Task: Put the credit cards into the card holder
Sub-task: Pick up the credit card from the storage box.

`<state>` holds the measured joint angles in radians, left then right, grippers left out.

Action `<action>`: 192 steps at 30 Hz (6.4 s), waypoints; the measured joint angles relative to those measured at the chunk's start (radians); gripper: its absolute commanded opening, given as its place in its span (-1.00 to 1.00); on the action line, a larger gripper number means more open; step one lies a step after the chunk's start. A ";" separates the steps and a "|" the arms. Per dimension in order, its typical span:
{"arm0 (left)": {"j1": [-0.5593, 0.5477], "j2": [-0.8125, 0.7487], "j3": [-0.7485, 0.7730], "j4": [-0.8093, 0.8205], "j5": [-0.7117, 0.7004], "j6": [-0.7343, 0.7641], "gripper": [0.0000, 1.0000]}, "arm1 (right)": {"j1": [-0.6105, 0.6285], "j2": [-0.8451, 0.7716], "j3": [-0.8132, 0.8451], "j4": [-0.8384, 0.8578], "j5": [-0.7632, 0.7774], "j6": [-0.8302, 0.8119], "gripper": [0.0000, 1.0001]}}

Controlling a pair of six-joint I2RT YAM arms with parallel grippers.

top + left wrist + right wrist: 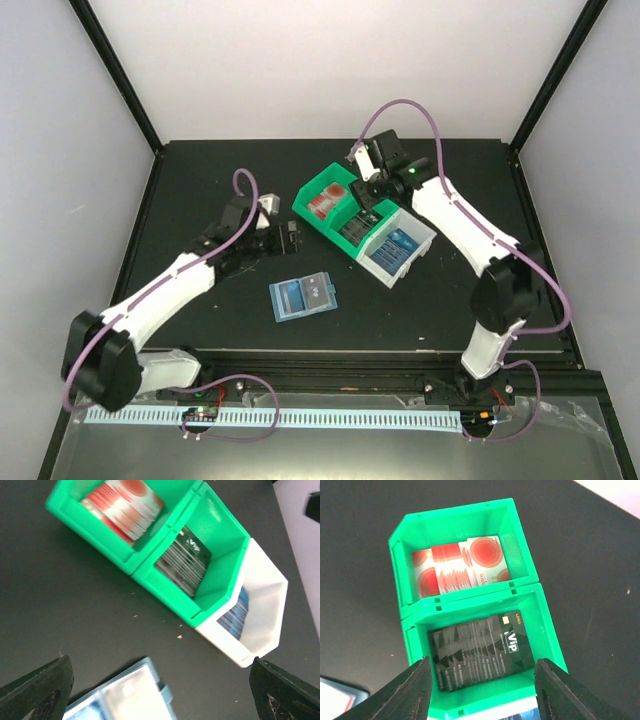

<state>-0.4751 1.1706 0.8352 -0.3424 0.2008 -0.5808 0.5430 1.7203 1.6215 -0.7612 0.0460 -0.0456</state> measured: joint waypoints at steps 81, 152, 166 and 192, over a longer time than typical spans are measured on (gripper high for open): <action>0.060 0.919 0.548 0.126 0.034 -0.112 0.39 | -0.094 0.537 0.200 0.083 0.166 -0.219 -0.20; 0.061 0.920 0.558 0.111 0.055 -0.122 0.12 | -0.094 0.522 0.139 0.111 0.063 -0.281 -0.12; 0.061 0.925 0.565 0.109 0.056 -0.124 0.06 | -0.083 0.522 0.116 0.141 0.118 -0.303 -0.09; 0.062 0.938 0.577 0.133 0.057 -0.122 -0.01 | -0.058 0.495 0.069 0.171 0.199 -0.282 -0.35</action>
<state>-0.4133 2.1082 1.4120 -0.2096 0.2581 -0.7033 0.4850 2.2154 1.6901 -0.5907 0.2451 -0.3279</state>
